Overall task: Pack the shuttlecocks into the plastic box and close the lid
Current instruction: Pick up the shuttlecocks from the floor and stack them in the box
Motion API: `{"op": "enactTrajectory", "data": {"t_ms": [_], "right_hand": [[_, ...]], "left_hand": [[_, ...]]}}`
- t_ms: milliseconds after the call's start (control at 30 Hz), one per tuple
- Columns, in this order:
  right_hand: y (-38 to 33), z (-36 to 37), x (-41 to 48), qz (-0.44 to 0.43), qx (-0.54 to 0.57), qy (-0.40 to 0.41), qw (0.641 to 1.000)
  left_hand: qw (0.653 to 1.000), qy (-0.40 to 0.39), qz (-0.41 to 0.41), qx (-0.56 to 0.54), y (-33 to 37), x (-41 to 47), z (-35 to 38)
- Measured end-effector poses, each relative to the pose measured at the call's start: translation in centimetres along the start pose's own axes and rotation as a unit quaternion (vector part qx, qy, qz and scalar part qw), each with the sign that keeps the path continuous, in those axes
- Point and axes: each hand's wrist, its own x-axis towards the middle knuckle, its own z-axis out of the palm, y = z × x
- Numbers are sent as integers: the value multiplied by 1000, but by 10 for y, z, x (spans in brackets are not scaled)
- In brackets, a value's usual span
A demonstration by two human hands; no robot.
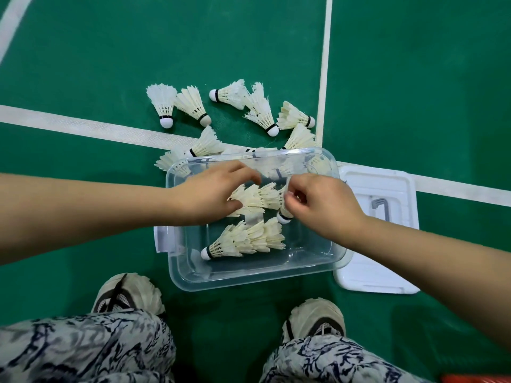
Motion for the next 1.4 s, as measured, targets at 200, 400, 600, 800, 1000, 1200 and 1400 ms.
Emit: {"op": "enactTrajectory", "data": {"t_ms": [200,400,600,800,1000,1200,1400], "right_hand": [[4,13,-4,0,-117,-107,987],[6,29,1,65,-92,-162,980],[7,35,8,136,-17,-187,973],[9,40,10,196,1,-225,954],[-1,38,4,161,-75,-324,929],[-9,8,7,125,-53,-155,979],[21,-32,47,36,-57,85,994]], "left_hand": [[1000,-19,-6,3,-2,-6,7],[1000,-15,-11,-5,-8,-8,8],[1000,-14,-15,-15,-12,-9,9],[999,-8,-27,-33,-15,-10,4],[999,12,-15,-34,-14,-7,-2],[998,49,-26,-38,-14,-6,-9],[998,51,-17,-15,-17,-6,-7]]}}
